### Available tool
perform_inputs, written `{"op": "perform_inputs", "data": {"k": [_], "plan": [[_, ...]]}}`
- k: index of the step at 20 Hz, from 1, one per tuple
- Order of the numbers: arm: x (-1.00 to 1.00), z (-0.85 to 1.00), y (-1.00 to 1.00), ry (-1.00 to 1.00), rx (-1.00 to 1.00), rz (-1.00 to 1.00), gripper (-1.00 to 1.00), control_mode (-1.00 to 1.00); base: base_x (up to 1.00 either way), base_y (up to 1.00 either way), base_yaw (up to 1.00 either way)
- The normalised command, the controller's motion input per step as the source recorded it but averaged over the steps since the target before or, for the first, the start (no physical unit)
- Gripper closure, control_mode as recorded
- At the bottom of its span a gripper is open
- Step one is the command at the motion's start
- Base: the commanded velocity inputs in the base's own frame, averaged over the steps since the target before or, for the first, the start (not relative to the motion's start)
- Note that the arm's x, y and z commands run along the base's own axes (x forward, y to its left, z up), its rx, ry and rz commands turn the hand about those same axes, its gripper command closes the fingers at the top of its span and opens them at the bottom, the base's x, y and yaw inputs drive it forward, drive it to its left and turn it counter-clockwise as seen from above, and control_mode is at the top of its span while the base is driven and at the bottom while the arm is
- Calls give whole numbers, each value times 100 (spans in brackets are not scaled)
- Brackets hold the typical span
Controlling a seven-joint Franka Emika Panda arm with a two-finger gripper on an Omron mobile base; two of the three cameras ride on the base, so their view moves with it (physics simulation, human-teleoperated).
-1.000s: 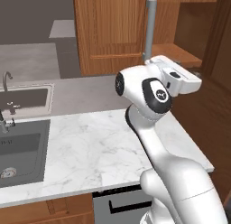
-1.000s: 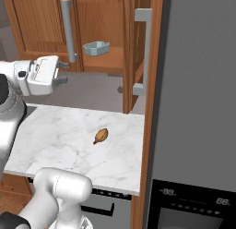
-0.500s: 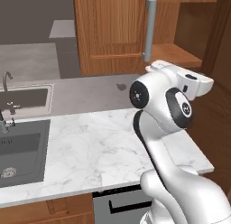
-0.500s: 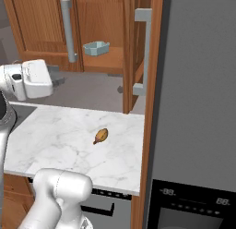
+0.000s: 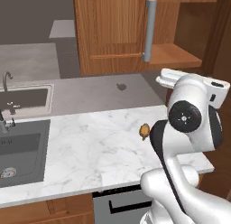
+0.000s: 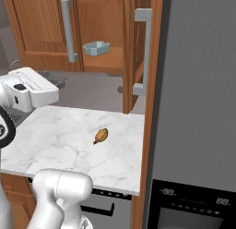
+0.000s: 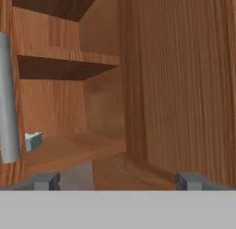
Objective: Retrieve the tupperware from the cabinet, then place the raw meat into the tupperware to avoid contamination.
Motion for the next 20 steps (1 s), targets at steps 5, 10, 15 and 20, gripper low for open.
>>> {"op": "perform_inputs", "data": {"k": [5,10,15,20], "plan": [[8,1,-1,0,1,26,-100,-100,0,0,0],[29,6,-1,0,3,21,-100,-100,0,0,0],[44,4,2,0,5,18,-100,-100,0,0,0],[53,0,7,0,4,17,-100,-100,0,0,0]]}}
